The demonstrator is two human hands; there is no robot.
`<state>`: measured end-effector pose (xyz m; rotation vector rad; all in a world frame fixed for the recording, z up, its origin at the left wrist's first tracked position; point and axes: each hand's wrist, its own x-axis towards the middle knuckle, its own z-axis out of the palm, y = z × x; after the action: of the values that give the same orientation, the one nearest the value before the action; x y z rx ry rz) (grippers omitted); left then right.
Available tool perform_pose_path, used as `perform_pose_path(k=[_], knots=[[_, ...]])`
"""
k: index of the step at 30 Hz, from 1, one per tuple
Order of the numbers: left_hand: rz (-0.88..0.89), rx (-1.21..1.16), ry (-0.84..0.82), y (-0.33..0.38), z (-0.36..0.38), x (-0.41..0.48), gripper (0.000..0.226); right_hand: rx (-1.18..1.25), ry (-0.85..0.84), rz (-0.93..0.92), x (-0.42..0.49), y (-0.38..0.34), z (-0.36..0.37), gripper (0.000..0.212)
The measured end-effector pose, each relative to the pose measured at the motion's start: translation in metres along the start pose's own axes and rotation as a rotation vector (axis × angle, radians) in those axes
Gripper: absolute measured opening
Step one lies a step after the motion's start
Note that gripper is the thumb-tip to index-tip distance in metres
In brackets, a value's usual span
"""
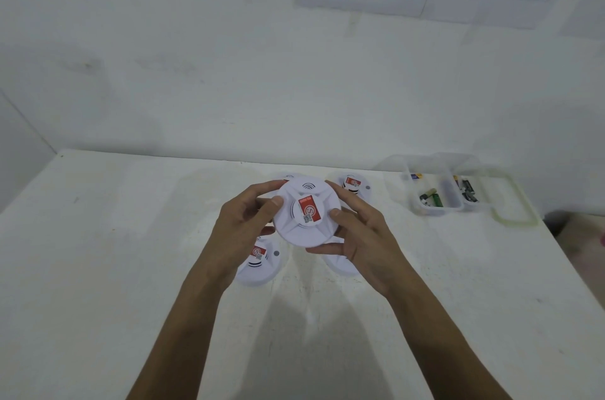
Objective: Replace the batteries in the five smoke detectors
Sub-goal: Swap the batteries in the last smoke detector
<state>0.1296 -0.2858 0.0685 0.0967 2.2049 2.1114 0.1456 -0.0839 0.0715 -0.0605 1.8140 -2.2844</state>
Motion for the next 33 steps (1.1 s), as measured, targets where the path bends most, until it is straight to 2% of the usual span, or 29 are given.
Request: perform_pose_path(k=[33], knots=[[-0.017, 0.009, -0.006, -0.0025, -0.0057, -0.0021, 0.027, 0.014, -0.012, -0.001, 0.0001, 0.0017, 0.0052, 0.039]])
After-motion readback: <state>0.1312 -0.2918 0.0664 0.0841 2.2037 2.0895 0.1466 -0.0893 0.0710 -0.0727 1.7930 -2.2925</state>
